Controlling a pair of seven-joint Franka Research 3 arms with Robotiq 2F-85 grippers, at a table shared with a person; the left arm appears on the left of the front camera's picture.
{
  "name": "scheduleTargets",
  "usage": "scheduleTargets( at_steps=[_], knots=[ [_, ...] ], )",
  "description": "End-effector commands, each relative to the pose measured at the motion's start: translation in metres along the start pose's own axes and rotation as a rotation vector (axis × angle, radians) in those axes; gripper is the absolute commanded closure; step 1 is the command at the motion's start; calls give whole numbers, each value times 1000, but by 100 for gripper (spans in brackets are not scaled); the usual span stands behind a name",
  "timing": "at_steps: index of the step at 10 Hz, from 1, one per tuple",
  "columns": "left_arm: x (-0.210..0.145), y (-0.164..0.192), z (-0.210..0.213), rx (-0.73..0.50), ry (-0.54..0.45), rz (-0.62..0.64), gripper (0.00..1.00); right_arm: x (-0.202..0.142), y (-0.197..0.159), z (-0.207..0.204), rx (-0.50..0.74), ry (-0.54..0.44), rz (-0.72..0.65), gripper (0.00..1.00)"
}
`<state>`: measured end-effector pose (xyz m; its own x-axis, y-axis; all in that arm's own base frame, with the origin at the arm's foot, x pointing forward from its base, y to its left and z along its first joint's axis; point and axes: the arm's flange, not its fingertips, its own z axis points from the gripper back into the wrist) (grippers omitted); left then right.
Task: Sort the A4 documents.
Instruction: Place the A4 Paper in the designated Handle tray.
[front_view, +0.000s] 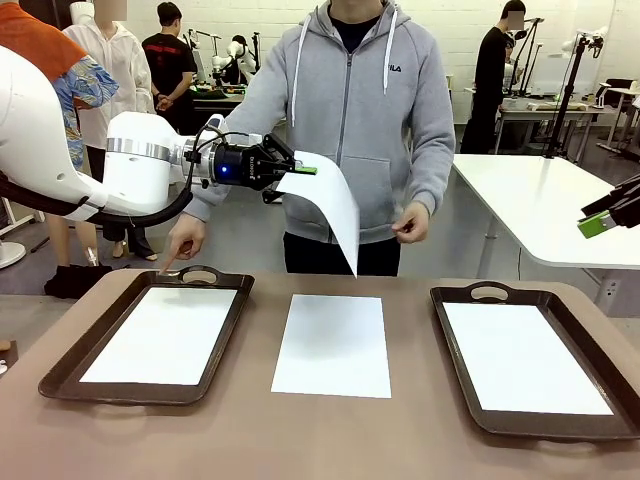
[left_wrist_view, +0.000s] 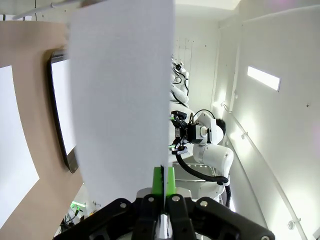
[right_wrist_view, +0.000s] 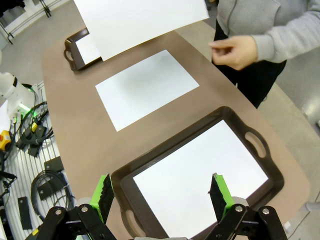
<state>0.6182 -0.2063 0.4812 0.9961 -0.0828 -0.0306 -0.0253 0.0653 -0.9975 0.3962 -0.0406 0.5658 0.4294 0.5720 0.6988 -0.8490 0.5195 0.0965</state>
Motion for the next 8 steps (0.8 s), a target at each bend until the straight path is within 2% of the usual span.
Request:
scheduleTargets(
  at_steps=[1,3,4,5,7,8],
  knots=[
    [1,0,0,3,-10,9,100,-1,0,0,4,-4,-3,0],
    [0,0,0,0,0,0,99,-1,0,0,4,-4,-3,0],
    [-14,-16,8,28,18,-62,99,-1,0,0,4,-4,-3,0],
    [-28,-32,17,44,47,-123,99,-1,0,0,4,-4,-3,0],
    [-49,-43,36,61,118,-148,99,-1,0,0,4,-4,-3,0],
    [-55,-41,45,113,156,-155,99,-1,0,0,4,-4,-3,0]
  ],
)
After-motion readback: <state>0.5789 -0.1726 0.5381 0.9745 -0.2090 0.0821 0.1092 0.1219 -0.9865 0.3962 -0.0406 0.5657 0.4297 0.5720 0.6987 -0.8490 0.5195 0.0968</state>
